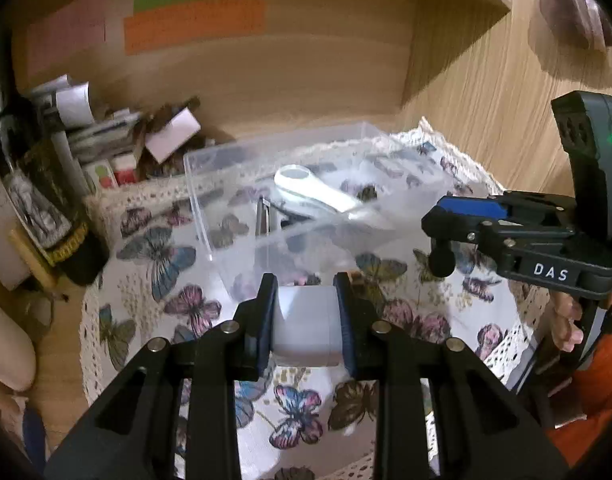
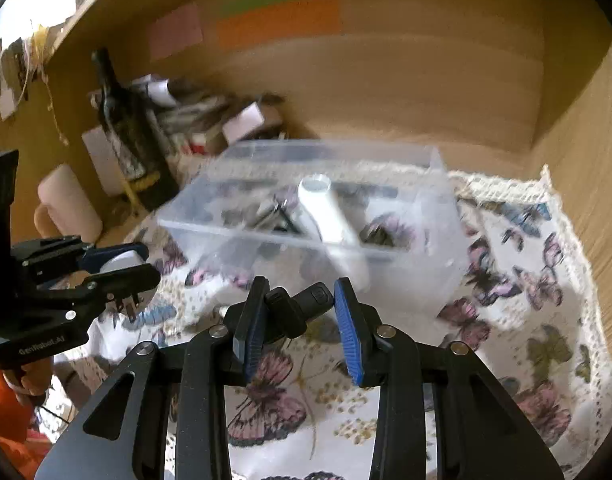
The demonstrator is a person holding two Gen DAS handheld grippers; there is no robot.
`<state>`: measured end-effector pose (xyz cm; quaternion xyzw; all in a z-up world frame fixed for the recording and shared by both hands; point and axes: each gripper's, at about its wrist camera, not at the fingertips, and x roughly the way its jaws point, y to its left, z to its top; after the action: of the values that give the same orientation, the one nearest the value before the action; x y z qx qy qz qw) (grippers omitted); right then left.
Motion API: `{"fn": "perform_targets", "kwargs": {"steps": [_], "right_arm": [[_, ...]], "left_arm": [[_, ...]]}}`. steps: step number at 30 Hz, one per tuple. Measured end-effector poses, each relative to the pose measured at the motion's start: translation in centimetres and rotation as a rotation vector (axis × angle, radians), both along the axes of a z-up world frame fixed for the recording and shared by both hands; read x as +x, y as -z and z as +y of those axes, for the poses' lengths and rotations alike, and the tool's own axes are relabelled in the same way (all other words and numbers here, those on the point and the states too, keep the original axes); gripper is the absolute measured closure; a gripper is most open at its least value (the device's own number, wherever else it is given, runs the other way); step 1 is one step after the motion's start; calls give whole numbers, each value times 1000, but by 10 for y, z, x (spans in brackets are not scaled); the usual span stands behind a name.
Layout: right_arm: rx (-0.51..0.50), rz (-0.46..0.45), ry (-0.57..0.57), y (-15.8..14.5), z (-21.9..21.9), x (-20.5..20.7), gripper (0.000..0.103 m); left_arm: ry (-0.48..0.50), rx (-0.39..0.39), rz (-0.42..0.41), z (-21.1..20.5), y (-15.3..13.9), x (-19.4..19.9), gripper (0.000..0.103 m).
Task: Organize rigid objects
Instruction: 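Lower both items into the clear box and open both tools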
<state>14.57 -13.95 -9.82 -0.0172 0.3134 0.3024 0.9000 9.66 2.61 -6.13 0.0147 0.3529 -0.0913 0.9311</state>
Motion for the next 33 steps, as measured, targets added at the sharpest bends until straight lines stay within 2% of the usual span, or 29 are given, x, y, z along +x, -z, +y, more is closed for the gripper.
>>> {"fn": "perform_targets", "kwargs": {"steps": [9,17,23,33], "right_arm": [[72,-81,47,-31,-15,9,72],[91,-141,88,-48,-22,22,72],[78,-128,123,-42,-23,43,72],[-4,-29,137,-9,-13,79,72]], "left_arm": [[-17,-7,-62,0,-23,16,75],[-38,-23,-98,2,-39,38,75],[-47,-7,-102,0,-37,57,75],[-63,-15,12,1,-8,101,75]]}}
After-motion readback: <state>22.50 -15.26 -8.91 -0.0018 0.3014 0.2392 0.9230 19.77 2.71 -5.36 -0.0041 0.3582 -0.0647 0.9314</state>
